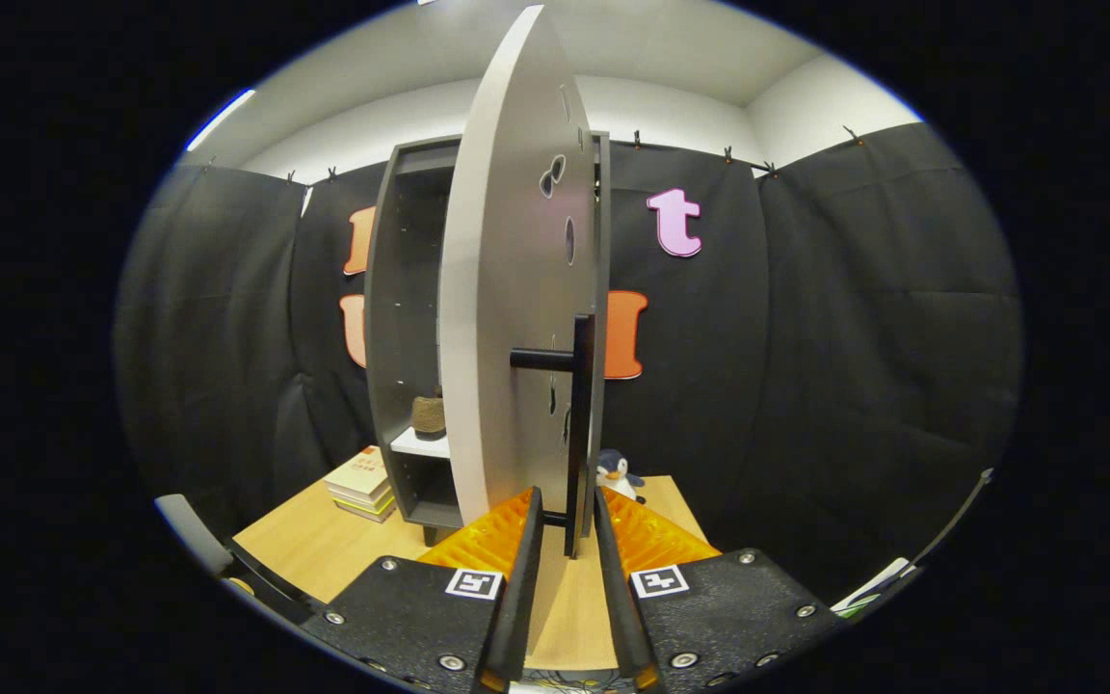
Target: Open the shoe cabinet door, grab the shoes and put them into the shoe cabinet, then close the shoe cabinet door.
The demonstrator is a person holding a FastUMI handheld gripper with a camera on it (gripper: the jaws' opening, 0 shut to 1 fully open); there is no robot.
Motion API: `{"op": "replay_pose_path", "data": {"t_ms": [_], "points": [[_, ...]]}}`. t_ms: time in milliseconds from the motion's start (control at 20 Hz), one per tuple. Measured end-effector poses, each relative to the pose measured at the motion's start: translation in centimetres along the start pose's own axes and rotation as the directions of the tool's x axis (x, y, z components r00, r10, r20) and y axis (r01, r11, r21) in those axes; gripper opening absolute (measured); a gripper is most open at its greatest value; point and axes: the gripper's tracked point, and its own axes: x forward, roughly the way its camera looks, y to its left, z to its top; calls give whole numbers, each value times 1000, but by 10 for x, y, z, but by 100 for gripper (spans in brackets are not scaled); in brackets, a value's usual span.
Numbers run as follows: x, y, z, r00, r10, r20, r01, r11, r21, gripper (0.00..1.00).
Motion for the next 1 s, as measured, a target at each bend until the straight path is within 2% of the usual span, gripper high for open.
{"op": "replay_pose_path", "data": {"t_ms": [600,850,1000], "points": [[12,37,-1,977,211,43,-213,975,64,47],[17,49,-6,957,286,41,-288,957,44,51],[36,71,-5,942,333,38,-335,941,44,51]]}}
